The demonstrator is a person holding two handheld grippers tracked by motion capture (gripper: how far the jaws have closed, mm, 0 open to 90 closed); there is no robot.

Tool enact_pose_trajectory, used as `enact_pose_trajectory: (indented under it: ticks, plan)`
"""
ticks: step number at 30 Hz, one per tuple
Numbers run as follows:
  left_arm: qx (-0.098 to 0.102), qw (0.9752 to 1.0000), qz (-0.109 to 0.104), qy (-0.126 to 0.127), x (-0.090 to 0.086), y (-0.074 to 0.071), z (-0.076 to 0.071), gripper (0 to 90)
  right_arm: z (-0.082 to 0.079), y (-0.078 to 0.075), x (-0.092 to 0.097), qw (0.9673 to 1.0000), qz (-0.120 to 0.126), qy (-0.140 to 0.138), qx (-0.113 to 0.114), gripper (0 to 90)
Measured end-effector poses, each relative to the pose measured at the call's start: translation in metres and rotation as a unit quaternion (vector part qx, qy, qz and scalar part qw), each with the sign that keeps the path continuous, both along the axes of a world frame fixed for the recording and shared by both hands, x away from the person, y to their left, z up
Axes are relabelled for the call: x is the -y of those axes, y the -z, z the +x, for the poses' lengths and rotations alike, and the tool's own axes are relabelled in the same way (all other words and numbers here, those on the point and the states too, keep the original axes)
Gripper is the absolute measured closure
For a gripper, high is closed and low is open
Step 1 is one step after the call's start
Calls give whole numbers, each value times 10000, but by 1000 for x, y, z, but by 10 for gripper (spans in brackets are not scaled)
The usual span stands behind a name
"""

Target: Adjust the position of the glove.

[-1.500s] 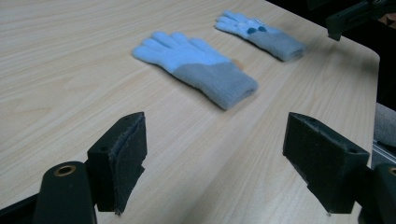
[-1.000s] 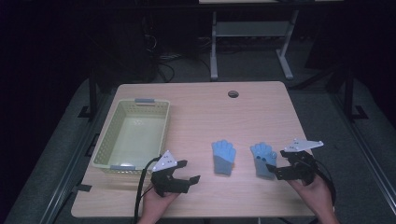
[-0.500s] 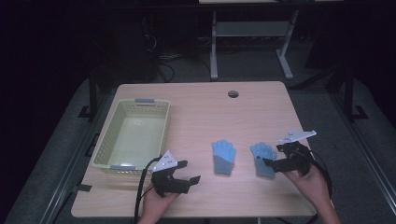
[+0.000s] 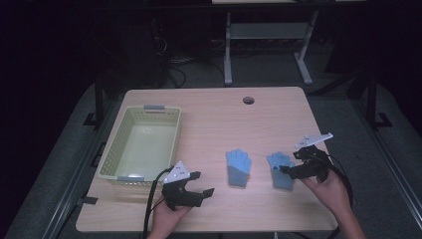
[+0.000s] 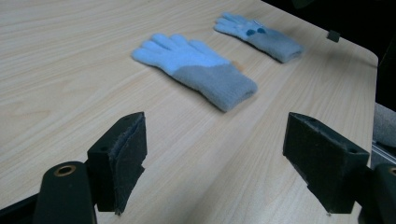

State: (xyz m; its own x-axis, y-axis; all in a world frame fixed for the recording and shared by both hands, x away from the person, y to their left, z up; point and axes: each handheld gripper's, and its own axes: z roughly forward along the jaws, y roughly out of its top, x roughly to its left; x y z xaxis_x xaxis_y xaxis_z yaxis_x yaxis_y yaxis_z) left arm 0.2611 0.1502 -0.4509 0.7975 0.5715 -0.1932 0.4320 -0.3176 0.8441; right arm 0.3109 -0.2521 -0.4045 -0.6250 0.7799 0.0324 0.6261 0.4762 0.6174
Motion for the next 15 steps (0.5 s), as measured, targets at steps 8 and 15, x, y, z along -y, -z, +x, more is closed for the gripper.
enact_pose_trajectory:
  ticks: [8,15]
  plan:
    - [17,10000,-21,-7,0,-1,-1,215,10,2,-6,9998,-67,-98,-171,308]
    - [19,10000,-36,-20,0,-1,-1,215,17,5,-6,9991,-113,-190,-360,397]
